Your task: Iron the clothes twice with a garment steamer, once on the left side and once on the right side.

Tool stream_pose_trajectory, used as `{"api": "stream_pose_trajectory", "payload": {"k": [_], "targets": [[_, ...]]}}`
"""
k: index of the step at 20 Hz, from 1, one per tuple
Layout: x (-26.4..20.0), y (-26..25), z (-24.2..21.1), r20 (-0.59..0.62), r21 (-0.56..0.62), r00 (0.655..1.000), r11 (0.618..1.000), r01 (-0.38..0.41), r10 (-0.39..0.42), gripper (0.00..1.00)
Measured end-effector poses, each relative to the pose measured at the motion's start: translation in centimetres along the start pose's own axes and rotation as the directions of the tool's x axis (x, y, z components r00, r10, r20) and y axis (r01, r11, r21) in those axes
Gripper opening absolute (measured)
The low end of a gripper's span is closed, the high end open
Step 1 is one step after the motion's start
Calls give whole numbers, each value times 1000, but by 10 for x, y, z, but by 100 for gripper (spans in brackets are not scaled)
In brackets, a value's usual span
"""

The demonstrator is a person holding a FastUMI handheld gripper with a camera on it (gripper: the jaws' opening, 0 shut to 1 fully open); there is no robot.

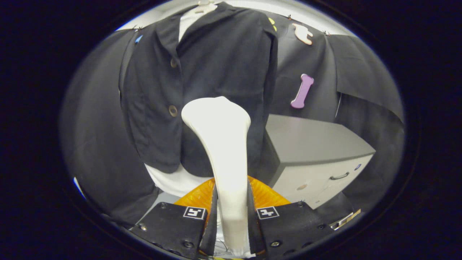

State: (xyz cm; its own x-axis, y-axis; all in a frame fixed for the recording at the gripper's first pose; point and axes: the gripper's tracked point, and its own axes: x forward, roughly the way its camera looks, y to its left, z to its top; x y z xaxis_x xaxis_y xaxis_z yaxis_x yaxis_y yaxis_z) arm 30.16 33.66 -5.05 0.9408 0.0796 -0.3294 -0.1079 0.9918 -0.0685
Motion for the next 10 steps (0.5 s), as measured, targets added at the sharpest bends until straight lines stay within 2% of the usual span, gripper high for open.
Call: {"api": "stream_pose_trajectory", "payload": {"k": [4, 10], "targets": [[-48, 14, 78, 135, 7, 990, 999, -44, 43, 38], [-107, 64, 175, 289, -19, 949, 992, -123, 124, 38]]}}
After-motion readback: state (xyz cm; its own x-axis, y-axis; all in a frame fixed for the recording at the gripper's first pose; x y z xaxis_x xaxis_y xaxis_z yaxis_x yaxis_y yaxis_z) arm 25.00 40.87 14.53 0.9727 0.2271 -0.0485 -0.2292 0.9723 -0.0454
